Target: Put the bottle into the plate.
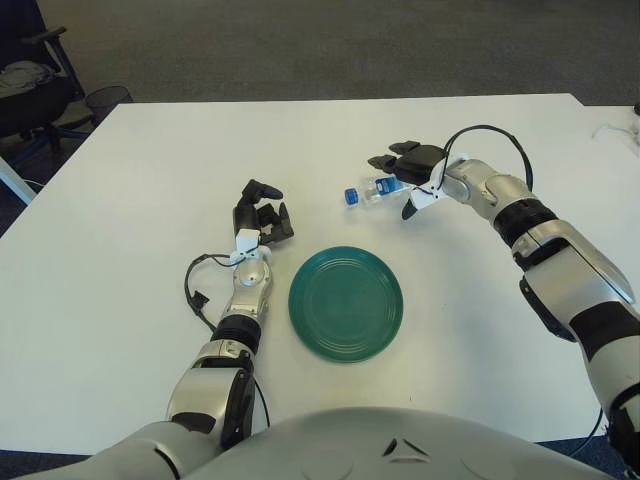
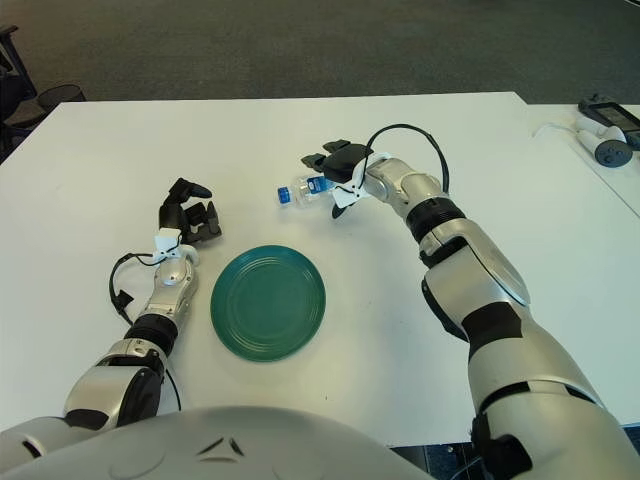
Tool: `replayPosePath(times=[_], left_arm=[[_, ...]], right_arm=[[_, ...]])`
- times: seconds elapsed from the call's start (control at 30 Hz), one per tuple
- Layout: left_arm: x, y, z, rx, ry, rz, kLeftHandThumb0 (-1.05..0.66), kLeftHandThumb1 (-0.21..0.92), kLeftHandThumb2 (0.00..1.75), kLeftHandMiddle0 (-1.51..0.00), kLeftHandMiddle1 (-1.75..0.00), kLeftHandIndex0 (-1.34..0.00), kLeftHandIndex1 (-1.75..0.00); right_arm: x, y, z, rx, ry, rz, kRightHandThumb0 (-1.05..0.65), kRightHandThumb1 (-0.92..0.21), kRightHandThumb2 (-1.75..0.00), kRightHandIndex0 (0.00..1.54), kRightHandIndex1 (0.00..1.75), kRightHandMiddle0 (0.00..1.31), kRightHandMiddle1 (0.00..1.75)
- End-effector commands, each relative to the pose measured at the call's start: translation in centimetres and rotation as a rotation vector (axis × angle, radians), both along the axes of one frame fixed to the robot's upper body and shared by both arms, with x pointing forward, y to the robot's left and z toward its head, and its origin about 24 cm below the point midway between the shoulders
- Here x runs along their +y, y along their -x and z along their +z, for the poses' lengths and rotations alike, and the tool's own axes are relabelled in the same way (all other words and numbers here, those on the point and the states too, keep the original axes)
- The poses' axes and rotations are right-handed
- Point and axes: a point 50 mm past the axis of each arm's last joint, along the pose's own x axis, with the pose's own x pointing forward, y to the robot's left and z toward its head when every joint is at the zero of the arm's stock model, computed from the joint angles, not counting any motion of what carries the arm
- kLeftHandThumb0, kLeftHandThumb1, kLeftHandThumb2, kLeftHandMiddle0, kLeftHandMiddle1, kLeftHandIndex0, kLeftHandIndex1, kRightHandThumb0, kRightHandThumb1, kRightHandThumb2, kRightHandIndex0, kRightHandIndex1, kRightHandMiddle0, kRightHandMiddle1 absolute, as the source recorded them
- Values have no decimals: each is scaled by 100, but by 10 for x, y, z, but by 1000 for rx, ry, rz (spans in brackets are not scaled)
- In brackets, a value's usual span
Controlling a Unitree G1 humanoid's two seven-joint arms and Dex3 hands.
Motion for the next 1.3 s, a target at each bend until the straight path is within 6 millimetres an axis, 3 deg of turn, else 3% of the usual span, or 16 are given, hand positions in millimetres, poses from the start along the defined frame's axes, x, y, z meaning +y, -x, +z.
replayPosePath(times=[0.0,0.37,1.07,1.27], left_arm=[[1,11,-19,88,12,2,-50,23,142,-118,-175,-67,-175],[1,11,-19,81,22,-10,-48,27,137,-115,-175,-64,-175],[0,11,-20,85,20,-13,-47,29,134,-115,-175,-62,-175],[-2,11,-19,80,10,-1,-48,27,137,-116,-175,-64,-175]], right_arm=[[4,-2,4,-15,11,10,-105,-92,-9,0,0,0,0],[13,0,-4,21,34,23,-105,-91,-7,0,0,0,0],[27,16,-43,99,19,22,-102,-91,-4,0,0,2,1],[31,23,-60,132,41,16,-88,-92,-5,15,4,1,30]])
